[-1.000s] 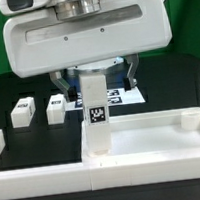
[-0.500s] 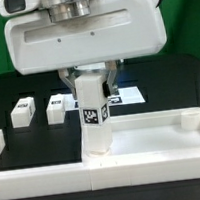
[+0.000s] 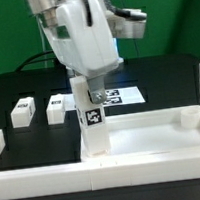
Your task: Assemble desk
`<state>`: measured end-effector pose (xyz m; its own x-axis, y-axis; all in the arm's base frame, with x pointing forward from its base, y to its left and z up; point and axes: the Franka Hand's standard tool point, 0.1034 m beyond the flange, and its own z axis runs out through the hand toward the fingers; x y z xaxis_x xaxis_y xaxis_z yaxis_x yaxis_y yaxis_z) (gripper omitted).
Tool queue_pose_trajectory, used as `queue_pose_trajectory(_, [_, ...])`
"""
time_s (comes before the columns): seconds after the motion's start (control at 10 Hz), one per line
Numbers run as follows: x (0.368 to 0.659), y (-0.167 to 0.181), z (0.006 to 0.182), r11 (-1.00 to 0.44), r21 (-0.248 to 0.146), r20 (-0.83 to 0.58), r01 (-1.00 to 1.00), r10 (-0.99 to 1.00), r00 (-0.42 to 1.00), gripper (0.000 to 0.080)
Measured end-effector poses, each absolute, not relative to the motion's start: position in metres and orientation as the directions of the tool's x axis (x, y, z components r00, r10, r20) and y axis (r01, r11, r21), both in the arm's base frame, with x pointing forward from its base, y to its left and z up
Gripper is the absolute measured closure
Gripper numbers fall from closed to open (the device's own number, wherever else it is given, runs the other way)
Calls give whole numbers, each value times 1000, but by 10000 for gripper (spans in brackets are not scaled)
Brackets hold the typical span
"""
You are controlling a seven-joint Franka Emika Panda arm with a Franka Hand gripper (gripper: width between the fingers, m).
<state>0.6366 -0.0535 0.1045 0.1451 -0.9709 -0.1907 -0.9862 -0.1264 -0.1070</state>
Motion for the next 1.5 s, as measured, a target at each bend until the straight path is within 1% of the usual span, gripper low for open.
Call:
queue_pose_trajectory(0.1, [637, -51, 104, -108, -102, -193, -989, -973, 126, 499])
queue_pose_trajectory(0.2, [636, -52, 104, -137, -107, -189, -985, -970, 155, 499])
queue_pose_trajectory(0.3, [637, -53, 103, -236, -131, -166, -963, -952, 256, 421])
queue_pose_trajectory(0.4, [637, -54, 99, -453, -180, -102, -873, -874, 475, 242])
queue_pose_trajectory(0.5, [634, -50, 99, -582, -189, -86, -791, -792, 604, 178])
queue_pose_trajectory(0.6, [635, -50, 102, -692, -194, -52, -695, -700, 712, 178])
queue_pose_trajectory(0.7, [634, -52, 101, -747, -194, -35, -636, -643, 765, 155])
queue_pose_trajectory(0.8, [634, -52, 100, -805, -196, -17, -560, -568, 823, 155])
queue_pose_trajectory(0.9, [635, -53, 101, -882, -173, 22, -439, -449, 893, 151])
queue_pose_trajectory(1.0, [639, -49, 103, -964, -116, 82, -238, -248, 965, 151])
queue_pose_trajectory(1.1, [642, -53, 109, -996, -80, 118, 25, 16, 993, 151])
queue_pose_trajectory(1.2, [642, -57, 109, -996, -79, 121, 48, 38, 992, 151])
queue_pose_trajectory(1.3, [642, -55, 108, -996, -84, 115, 7, -3, 993, 180])
queue_pose_trajectory(1.4, [642, -56, 108, -996, -85, 115, -4, -14, 993, 180])
queue_pose_trajectory(1.5, [642, -55, 108, -993, -93, 109, -67, -77, 991, 359])
